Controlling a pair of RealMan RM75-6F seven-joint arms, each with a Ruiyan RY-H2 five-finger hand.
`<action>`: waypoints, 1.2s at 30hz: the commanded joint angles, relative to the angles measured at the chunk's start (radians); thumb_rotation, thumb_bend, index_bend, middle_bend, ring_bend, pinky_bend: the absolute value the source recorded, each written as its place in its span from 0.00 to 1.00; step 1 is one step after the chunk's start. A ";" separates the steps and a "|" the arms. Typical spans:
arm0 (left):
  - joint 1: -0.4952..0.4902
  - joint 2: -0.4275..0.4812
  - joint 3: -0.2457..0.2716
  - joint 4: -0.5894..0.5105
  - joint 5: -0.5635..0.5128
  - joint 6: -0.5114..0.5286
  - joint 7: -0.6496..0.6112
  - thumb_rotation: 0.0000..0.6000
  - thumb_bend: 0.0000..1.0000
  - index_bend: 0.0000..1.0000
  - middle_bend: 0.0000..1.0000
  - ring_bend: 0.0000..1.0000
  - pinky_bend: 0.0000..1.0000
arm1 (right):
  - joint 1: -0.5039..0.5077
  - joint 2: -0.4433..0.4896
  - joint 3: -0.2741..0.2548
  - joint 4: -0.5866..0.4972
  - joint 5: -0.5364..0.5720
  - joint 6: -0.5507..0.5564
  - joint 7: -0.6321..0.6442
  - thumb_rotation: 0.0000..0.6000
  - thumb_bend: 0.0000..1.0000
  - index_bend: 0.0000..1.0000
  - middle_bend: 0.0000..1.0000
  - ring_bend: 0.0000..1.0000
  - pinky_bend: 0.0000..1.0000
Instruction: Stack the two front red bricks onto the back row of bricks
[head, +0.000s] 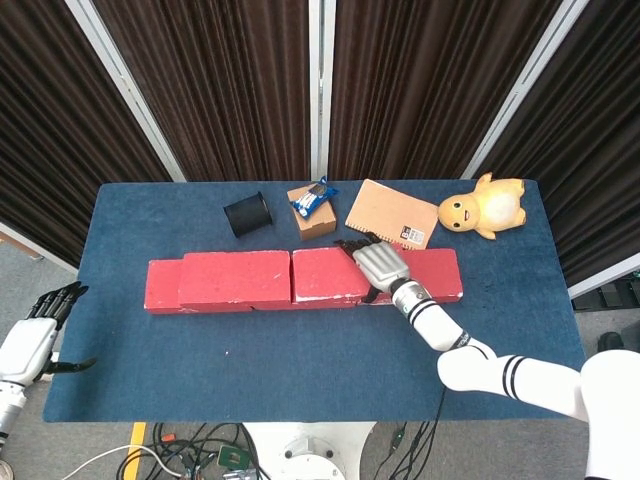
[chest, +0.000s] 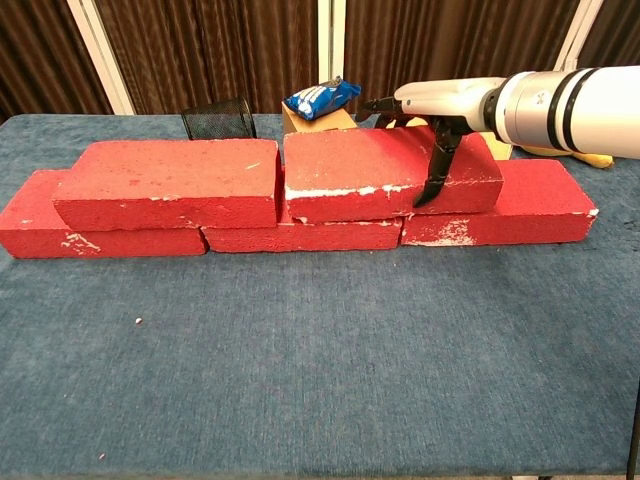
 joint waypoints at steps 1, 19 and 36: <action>0.000 0.001 0.000 0.000 0.000 -0.001 -0.004 1.00 0.00 0.01 0.00 0.00 0.00 | 0.005 -0.005 -0.001 0.006 0.010 0.001 0.000 1.00 0.00 0.00 0.29 0.19 0.00; -0.004 0.003 0.010 0.011 0.009 -0.014 -0.032 1.00 0.00 0.01 0.00 0.00 0.00 | 0.031 -0.016 -0.008 0.013 0.034 -0.004 0.010 1.00 0.00 0.00 0.28 0.19 0.00; -0.005 0.002 0.013 0.017 0.012 -0.016 -0.040 1.00 0.00 0.01 0.00 0.00 0.00 | 0.048 -0.026 -0.019 0.026 0.058 -0.009 0.014 1.00 0.00 0.00 0.27 0.18 0.00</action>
